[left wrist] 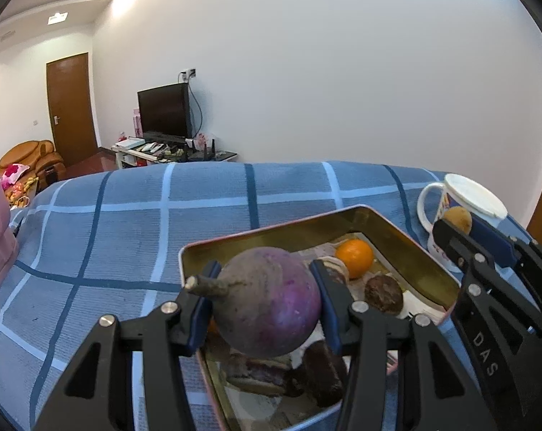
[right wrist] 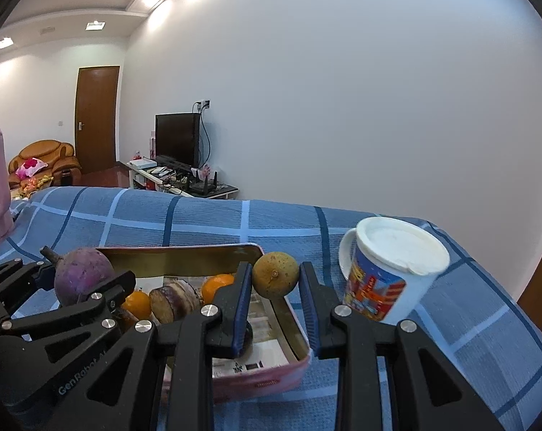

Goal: Organize fruits
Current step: 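Lower both held fruits into the pink tin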

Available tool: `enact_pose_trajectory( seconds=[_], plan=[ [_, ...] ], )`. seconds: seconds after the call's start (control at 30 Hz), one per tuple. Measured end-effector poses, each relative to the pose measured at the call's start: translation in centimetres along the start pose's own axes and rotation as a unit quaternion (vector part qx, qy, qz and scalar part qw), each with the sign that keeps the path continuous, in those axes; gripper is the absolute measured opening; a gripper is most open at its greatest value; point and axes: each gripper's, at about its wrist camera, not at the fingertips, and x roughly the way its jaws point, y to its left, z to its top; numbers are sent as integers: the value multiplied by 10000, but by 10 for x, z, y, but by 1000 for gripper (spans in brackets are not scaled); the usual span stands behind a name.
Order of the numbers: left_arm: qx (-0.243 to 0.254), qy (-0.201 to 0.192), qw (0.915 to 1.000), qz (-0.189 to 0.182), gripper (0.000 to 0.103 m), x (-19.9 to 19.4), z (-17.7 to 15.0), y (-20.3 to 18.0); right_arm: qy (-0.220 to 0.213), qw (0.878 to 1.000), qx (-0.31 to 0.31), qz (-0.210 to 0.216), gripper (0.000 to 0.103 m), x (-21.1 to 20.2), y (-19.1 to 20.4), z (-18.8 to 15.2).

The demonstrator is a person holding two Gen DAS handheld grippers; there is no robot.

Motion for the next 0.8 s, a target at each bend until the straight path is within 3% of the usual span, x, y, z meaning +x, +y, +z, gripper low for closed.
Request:
enact_pose_trajectory(
  seconds=[0.2,0.37,0.5,0.8],
  plan=[
    [-90,83,9999,63,52,8,3,8,72,9999,-62,89,29,13,10,6],
    [-229,203,9995,61,52,14,4,18,214,9986,-8,475,29,26,15,9],
    [-114,214,9997,72,52,17,5,13,392,9954,53,872,29,36,16,10],
    [-20,223,9996,171,52,19,8,9,975,9875,287,1201,29,66,14,8]
  ],
)
